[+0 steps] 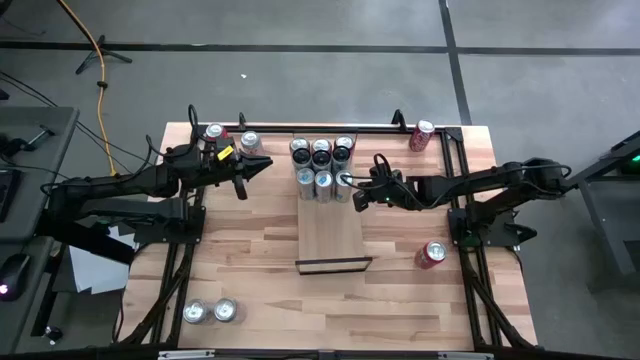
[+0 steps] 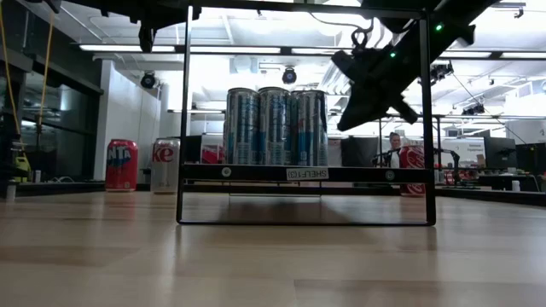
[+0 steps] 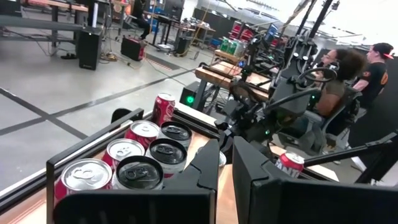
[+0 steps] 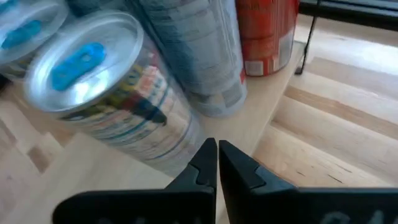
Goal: Place canned beverage on shelf
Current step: Put the silver soda can on the shelf
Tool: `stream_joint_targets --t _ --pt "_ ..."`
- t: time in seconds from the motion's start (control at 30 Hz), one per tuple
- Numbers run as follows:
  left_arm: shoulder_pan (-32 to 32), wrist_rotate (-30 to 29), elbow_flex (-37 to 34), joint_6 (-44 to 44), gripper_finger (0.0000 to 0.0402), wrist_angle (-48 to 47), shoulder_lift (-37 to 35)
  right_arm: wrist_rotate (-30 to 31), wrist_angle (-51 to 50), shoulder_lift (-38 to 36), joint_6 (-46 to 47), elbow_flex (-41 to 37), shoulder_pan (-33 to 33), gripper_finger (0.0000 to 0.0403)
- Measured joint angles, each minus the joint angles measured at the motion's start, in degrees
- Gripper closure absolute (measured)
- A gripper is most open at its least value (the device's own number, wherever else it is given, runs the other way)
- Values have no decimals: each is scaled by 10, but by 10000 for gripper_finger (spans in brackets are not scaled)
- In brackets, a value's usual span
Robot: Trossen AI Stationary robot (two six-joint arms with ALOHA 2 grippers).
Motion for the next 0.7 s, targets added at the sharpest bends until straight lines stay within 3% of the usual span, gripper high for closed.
stream_joint_targets --t 0.7 --pt "0 -11 0 0 401 -3 0 -29 73 41 31 -1 0 403"
